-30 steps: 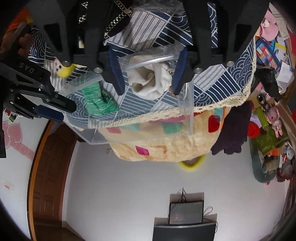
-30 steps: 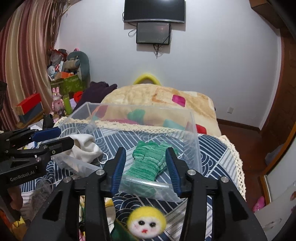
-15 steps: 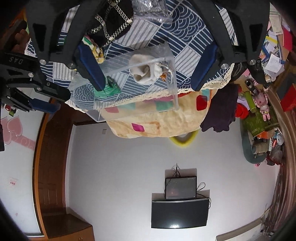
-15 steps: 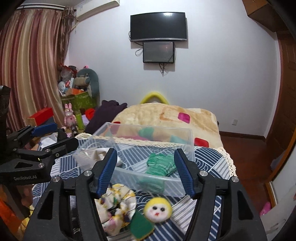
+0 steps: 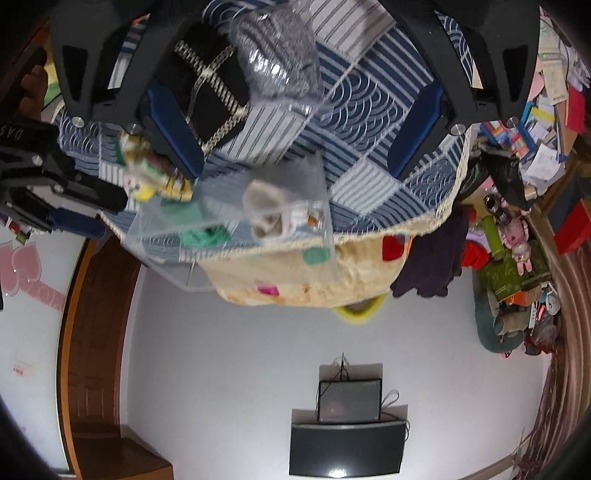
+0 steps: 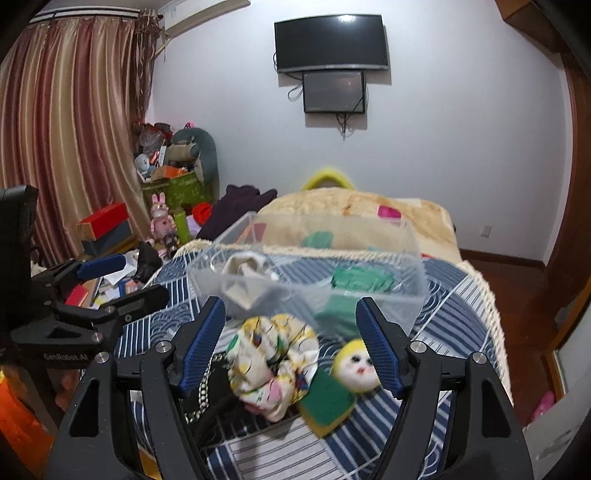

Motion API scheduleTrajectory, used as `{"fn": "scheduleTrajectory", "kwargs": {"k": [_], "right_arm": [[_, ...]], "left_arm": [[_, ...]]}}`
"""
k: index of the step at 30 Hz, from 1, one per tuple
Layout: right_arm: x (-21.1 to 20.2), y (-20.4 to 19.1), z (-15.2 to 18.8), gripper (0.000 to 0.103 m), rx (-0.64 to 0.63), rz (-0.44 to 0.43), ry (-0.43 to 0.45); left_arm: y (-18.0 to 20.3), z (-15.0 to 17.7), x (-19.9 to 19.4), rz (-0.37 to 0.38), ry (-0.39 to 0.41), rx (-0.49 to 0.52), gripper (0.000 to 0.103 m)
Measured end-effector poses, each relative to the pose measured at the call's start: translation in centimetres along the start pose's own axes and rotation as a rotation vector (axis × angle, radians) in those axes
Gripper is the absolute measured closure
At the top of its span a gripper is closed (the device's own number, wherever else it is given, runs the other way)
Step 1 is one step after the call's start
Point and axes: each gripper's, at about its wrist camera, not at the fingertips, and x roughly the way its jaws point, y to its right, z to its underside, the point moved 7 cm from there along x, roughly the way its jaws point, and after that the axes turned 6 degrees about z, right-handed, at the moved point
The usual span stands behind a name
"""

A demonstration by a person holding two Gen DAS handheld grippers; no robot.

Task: Organize soft objects
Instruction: 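Grasp the floral scrunchie with the right tool while the left tool grasps the bagged grey glove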

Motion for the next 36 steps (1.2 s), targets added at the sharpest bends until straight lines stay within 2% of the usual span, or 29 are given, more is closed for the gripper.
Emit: {"fn": "scheduleTrajectory", "kwargs": {"k": [8, 13, 18, 20, 26, 30, 36], "right_arm": [[1.9, -0.9, 2.5, 0.033, 0.013, -0.024, -0.075], [2.9, -0.9, 3.8, 0.034, 0.031, -0.012, -0.111], [2.7, 0.3, 4.4, 0.052, 0.068, -0.008, -0.124], [2.4, 0.8, 4.6, 0.063, 0.071, 0.001, -0.125], [2.7, 0.7, 4.9, 0.087, 0.06, -0.003, -0.142], [2.0, 0.5, 4.6, 0.09, 0.042, 0.008, -0.112], [0.8, 0.6, 3.5, 0.091, 0.038, 0.026, -0.071]], "left_arm": [[-1.1, 4.4, 1.6, 0.005, -0.101, -0.068, 0.002], [-1.3, 5.7, 1.9, 0.005, -0.125, -0.067, 0.002], [-2.0, 6.9, 1.9, -0.018, -0.132, -0.07, 0.002], [-2.2, 7.2, 1.9, -0.021, -0.132, -0.078, 0.004], [-1.4, 8.1, 2.0, 0.039, -0.151, -0.075, 0.034], [-0.5, 8.5, 2.4, 0.089, -0.174, -0.082, 0.056], [0.1, 8.4, 2.1, 0.089, -0.164, -0.066, 0.072]]}}
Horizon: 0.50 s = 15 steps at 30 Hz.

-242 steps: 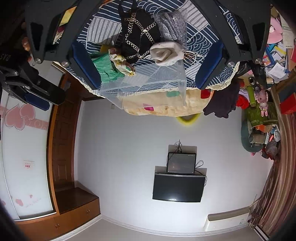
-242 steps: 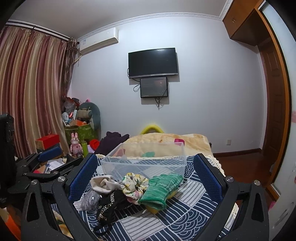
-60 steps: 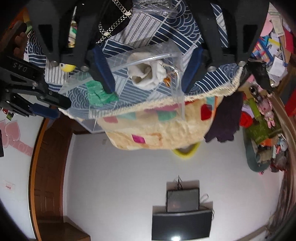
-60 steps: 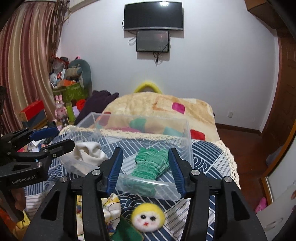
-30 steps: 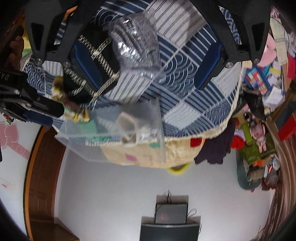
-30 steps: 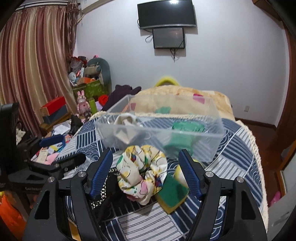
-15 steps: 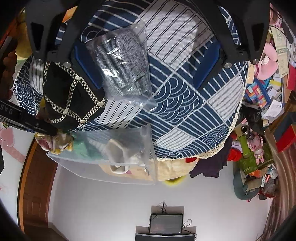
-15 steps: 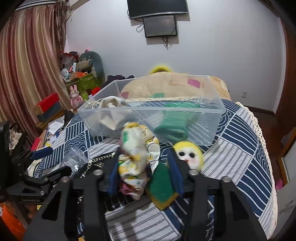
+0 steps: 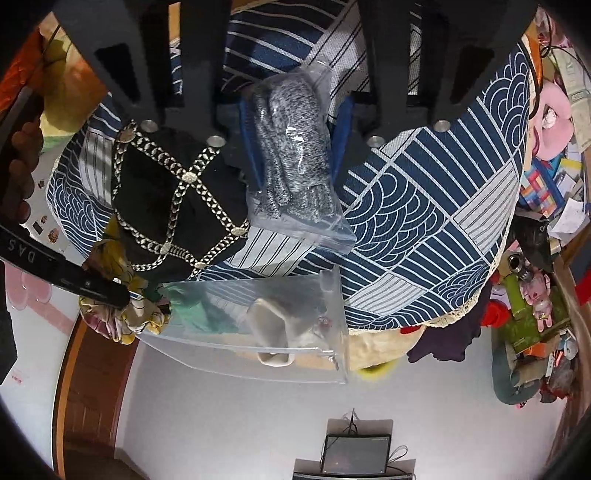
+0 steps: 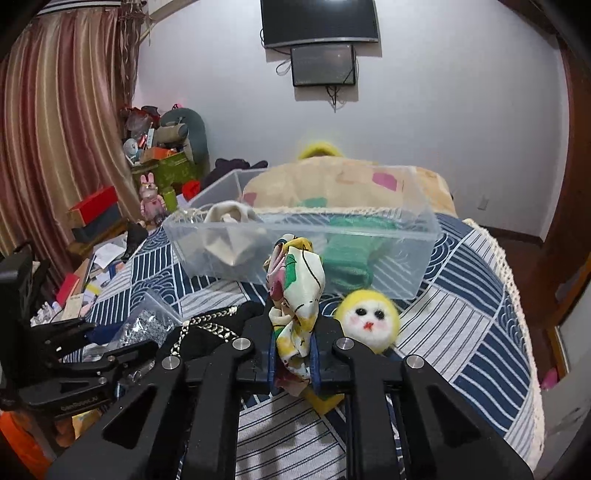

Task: Organize soft objects
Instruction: 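Grasp the floral scrunchie with the right tool while the left tool grasps the bagged grey glove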

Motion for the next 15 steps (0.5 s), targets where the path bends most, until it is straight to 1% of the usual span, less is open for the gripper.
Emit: {"fn": "scheduleTrajectory", "kwargs": {"k": [3, 7, 15], "right_arm": [[-0.6, 0.2, -0.4, 0.091, 0.008, 0.006, 0.019], [-1.6, 0.5, -1.1, 0.091, 0.01, 0.015, 0.048], [-2.8, 1.2, -2.7, 0.091, 0.015, 0.032, 0.097]], "left_arm": [[0.2, -0.4, -0.5, -0.01, 0.015, 0.0, 0.076], [0.5, -1.6, -1.4, -0.013, 0.052, 0.001, 0.077], [1.4, -5.9, -4.2, -0.005, 0.167, 0.021, 0.077]]}}
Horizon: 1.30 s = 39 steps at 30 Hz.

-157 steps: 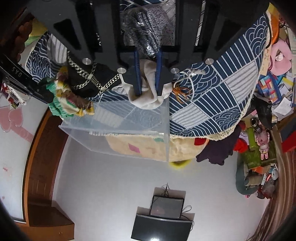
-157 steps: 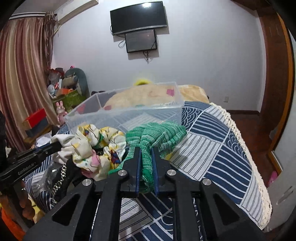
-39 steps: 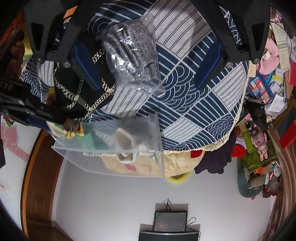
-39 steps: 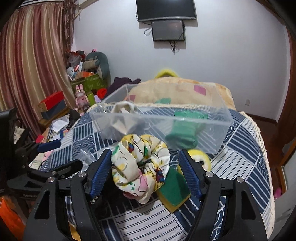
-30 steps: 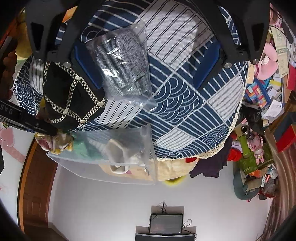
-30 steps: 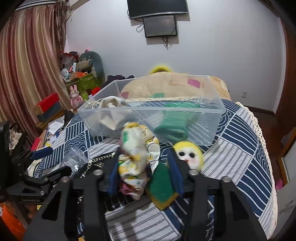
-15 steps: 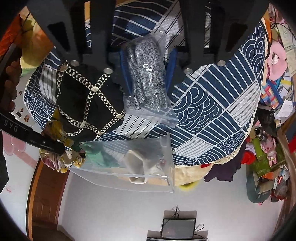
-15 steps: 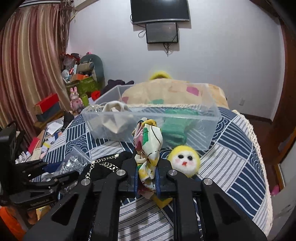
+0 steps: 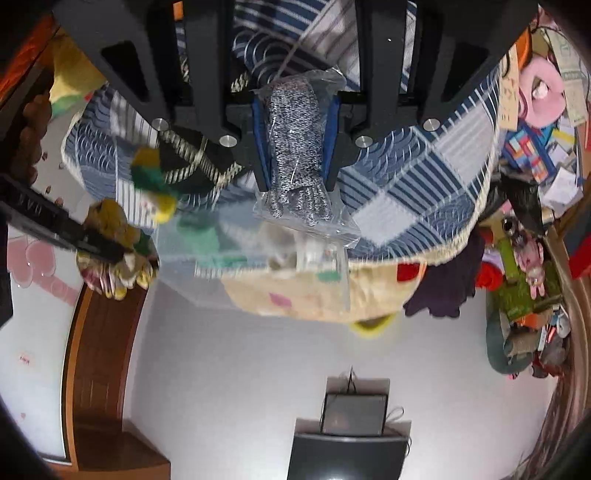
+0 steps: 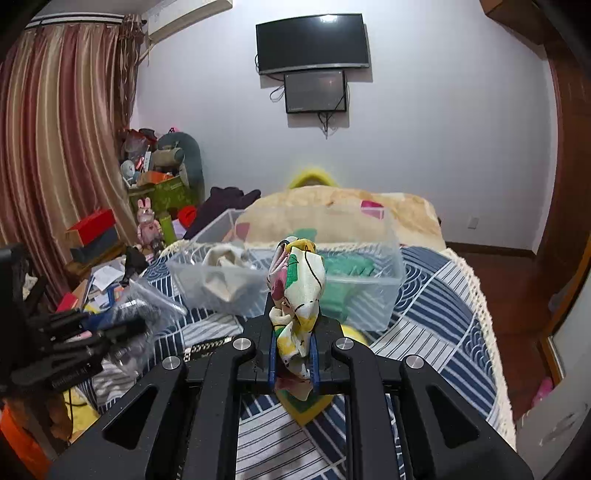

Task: Organize soft objects
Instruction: 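Grasp the floral scrunchie with the right tool while the left tool grasps the bagged grey glove, then drop the floral scrunchie into the box with the right tool while the left drops the bagged glove in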

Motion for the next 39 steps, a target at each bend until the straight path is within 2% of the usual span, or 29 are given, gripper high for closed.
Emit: {"fn": "scheduleTrajectory", "kwargs": {"k": [8, 17, 24, 28, 34, 39], "right_arm": [[-0.7, 1.3, -2.3, 0.091, 0.012, 0.029, 0.052], [0.1, 1.1, -4.7, 0.091, -0.008, 0.044, 0.087], [1.6, 1.0, -5.4, 0.091, -0.014, 0.039, 0.073], [2.4, 1.2, -5.5, 0.091, -0.015, 0.047, 0.057], [4.3, 1.1, -5.2, 0.091, -0.023, 0.053, 0.008], [6.2, 1.3, -4.5, 0.091, -0.027, 0.057, -0.047]], "left_arm": [[1.2, -4.8, -0.1, -0.008, 0.083, 0.042, 0.077], [2.9, -8.4, 1.6, 0.016, 0.11, 0.076, 0.076], [3.3, -9.0, 4.4, -0.01, 0.084, 0.104, 0.076], [3.3, -8.9, 5.9, -0.007, 0.061, 0.088, 0.076], [3.1, -9.0, 8.3, -0.003, 0.031, 0.064, 0.076], [3.3, -8.6, 9.8, -0.012, 0.001, 0.086, 0.076]]}}
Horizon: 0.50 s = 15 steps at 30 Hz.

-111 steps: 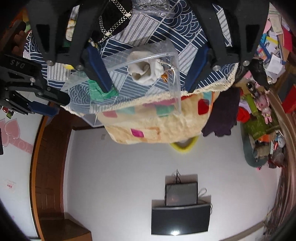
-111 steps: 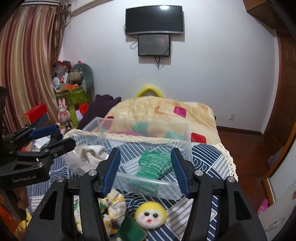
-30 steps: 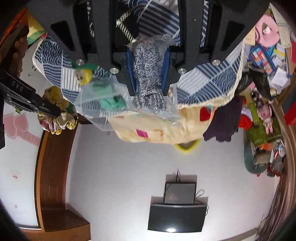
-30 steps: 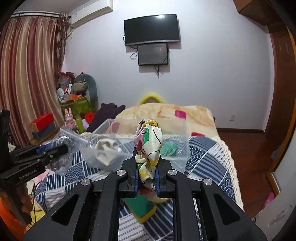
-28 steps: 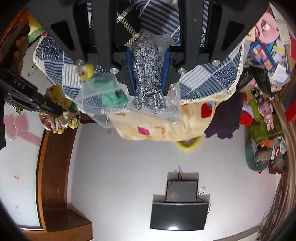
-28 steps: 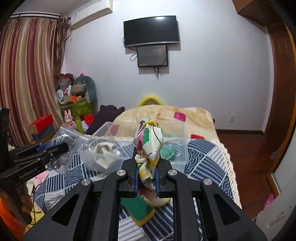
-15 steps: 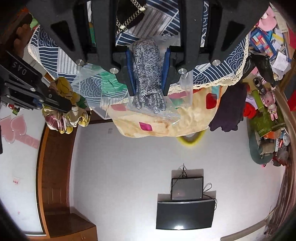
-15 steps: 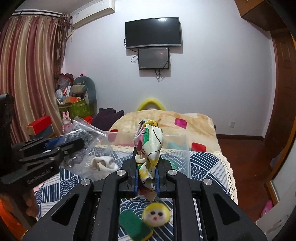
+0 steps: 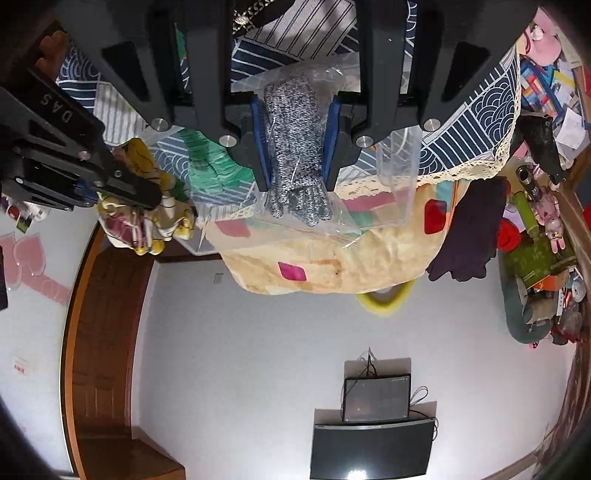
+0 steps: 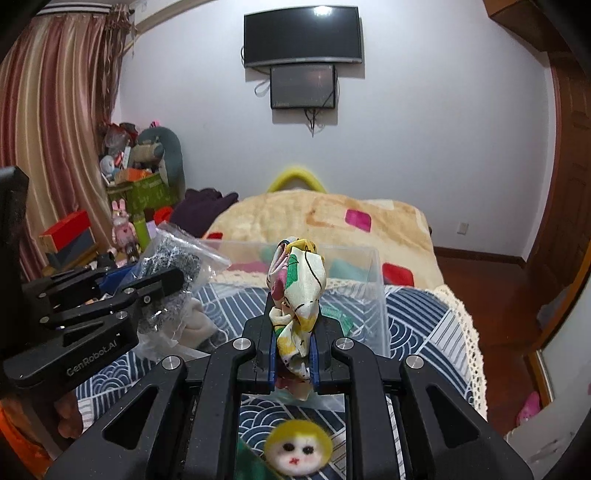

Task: Organize soft objects
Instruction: 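Drop the floral scrunchie into the box with the right tool while the left drops the bagged glove in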

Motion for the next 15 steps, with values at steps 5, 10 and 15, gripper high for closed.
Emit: {"fn": "scheduleTrajectory", "kwargs": {"k": [5, 10, 15], "right_arm": [[1.7, 0.1, 0.8, 0.091, 0.003, -0.01, -0.058], [2.5, -0.1, 1.5, 0.091, -0.008, -0.015, -0.1], [2.9, -0.4, 1.7, 0.091, -0.03, -0.011, -0.126]], "left_arm": [[0.1, 0.5, 1.7, -0.001, -0.039, 0.011, 0.076], [0.0, 0.7, 2.9, 0.0, -0.078, 0.005, 0.075], [0.1, 1.2, 3.8, 0.001, -0.115, 0.008, 0.07]]}}
